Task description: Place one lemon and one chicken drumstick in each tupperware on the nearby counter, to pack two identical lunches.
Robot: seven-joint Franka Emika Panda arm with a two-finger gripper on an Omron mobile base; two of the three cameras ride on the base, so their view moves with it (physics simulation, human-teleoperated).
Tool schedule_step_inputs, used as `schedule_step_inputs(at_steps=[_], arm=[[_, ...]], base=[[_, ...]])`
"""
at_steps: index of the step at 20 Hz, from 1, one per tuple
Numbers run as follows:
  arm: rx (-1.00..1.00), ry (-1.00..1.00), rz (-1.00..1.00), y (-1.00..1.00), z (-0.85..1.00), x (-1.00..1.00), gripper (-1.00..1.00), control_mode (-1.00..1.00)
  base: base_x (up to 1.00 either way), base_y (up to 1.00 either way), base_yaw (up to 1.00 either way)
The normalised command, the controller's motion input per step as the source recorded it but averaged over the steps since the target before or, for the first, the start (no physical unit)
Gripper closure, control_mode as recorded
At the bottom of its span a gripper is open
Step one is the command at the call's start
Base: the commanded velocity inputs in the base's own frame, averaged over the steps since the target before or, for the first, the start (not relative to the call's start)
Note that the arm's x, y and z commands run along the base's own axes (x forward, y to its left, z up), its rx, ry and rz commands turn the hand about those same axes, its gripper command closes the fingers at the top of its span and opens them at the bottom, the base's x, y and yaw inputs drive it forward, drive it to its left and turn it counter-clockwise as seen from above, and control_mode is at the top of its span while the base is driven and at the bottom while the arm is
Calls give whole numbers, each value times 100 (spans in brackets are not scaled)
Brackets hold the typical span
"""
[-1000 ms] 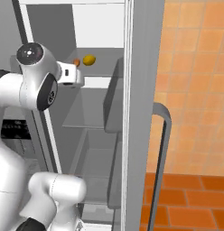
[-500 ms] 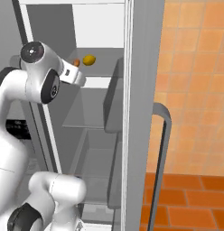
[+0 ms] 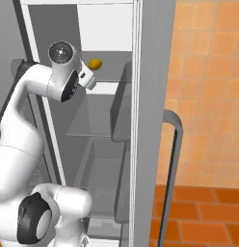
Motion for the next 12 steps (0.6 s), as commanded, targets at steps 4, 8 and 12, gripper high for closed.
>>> schedule_step_inputs(at_steps=[4, 8, 12], arm=[[0, 1, 0, 0, 16, 16, -100, -100], [0, 2, 0, 0, -9, 28, -100, -100], [-1, 6, 0, -2, -14, 39, -100, -100]], base=[[0, 0, 0], [0, 0, 0], [0, 0, 0]])
